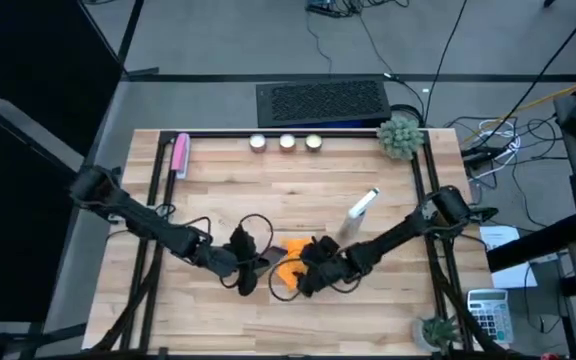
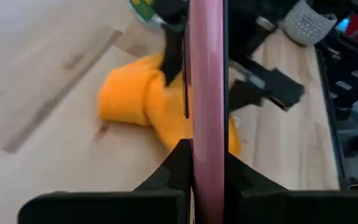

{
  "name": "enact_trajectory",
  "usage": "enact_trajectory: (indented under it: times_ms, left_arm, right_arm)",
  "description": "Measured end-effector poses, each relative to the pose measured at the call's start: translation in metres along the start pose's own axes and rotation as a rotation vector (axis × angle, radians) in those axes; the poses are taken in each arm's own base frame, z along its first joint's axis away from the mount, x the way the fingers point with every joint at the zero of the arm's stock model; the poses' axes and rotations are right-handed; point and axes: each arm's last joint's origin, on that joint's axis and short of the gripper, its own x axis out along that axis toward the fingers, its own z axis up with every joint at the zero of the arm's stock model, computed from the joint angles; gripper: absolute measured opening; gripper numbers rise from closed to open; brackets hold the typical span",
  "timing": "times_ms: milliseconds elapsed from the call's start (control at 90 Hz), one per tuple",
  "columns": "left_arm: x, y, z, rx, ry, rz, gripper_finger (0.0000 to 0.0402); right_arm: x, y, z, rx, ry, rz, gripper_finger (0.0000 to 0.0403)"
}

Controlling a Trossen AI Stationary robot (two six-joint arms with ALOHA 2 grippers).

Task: Apply microfiber cloth
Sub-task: Wipe the front side of the pink cellphone using the orange microfiber cloth

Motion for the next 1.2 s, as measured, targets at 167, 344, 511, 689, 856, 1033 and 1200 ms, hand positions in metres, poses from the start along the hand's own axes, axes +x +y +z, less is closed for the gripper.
enact_trajectory:
  times_ms: [167,344,511,689,856,1033,1200]
  left_arm:
    - [0.009,-0.001,-0.003,-0.019,-0.015,-0.014,0.0012]
    - [0.013,-0.012,0.006,-0.113,-0.135,-0.128,0.0012]
    - [0.014,-0.01,0.018,-0.148,-0.207,-0.152,0.0012]
    - [0.017,-0.004,0.022,-0.155,-0.215,-0.138,0.0012]
    - [0.016,-0.007,0.026,-0.099,-0.22,-0.203,0.0012]
    - [0.015,-0.008,0.026,-0.081,-0.214,-0.202,0.0012]
    - [0.014,-0.007,0.027,-0.058,-0.212,-0.195,0.0012]
  right_arm:
    - [-0.006,0.009,-0.011,0.019,0.024,0.039,0.0089]
    - [-0.047,0.032,-0.029,-0.071,0.074,0.174,0.0024]
    - [-0.114,0.072,-0.024,-0.273,-0.221,0.244,0.0021]
    - [-0.144,0.087,-0.002,-0.449,-0.585,-0.066,0.0022]
    - [-0.123,0.074,0.033,-0.516,-0.591,-0.216,0.0022]
    - [-0.105,0.064,0.057,-0.519,-0.537,-0.158,0.0023]
    - [-0.103,0.06,0.046,-0.511,-0.458,-0.162,0.0022]
